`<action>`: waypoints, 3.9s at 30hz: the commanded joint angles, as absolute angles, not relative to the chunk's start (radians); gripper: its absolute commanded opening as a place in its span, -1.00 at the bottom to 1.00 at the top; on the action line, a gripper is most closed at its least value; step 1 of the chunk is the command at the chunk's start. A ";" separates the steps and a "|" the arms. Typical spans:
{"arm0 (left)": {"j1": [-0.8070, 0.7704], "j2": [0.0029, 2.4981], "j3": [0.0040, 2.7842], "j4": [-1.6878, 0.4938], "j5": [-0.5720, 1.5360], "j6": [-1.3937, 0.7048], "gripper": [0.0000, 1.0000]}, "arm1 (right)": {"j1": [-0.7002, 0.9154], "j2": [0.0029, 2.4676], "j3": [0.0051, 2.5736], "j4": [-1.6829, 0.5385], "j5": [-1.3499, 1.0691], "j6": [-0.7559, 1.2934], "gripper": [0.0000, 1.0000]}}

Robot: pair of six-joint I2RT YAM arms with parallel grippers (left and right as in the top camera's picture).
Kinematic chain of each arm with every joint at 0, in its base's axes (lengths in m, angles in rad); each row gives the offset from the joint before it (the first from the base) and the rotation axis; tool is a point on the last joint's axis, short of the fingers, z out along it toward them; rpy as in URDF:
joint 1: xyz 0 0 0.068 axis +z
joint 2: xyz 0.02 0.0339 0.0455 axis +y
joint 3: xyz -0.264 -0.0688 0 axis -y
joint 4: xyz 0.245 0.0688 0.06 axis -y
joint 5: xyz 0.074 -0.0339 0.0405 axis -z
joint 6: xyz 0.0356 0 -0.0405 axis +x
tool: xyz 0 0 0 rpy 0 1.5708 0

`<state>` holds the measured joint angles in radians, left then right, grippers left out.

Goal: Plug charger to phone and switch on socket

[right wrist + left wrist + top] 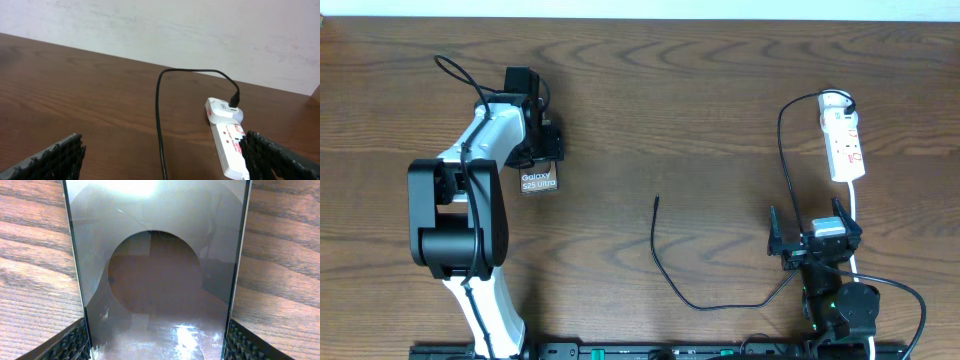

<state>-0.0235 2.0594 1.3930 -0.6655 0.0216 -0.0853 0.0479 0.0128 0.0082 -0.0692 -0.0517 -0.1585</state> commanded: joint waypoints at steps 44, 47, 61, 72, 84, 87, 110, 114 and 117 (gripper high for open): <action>0.173 1.663 1.405 -0.671 0.848 -0.547 -0.85 | 0.042 0.011 0.006 -0.072 -0.047 -0.147 0.98; 0.221 1.663 1.405 -0.671 0.946 -0.631 -0.85 | 0.042 0.011 0.006 -0.072 -0.047 -0.147 0.98; 0.283 1.663 1.405 -0.672 1.119 -1.046 -0.85 | 0.042 0.011 0.006 -0.072 -0.047 -0.147 0.99; 0.283 1.663 1.405 -0.672 1.248 -1.269 -0.85 | 0.042 0.011 0.006 -0.072 -0.047 -0.147 0.99; 0.292 1.663 1.405 -0.672 1.248 -1.235 -0.85 | 0.042 0.011 0.006 -0.072 -0.047 -0.147 0.98; 0.292 1.663 1.405 -0.672 1.248 -1.231 -0.85 | 0.042 0.011 0.006 -0.072 -0.047 -0.147 0.99; 0.289 1.663 1.405 -0.687 1.137 -1.191 -0.85 | 0.042 0.011 0.011 0.036 -0.081 0.097 0.98; 0.268 1.663 1.405 -0.753 1.002 -1.159 -0.85 | 0.042 0.015 0.073 0.033 -0.150 0.265 0.98; 0.248 1.663 1.405 -0.782 0.909 -1.159 -0.85 | 0.042 0.050 0.168 0.004 -0.176 0.346 0.99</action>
<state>0.2699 1.6993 1.3926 -0.7719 1.0138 -1.1877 0.0479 0.0242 0.0597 0.0120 -0.1223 0.1833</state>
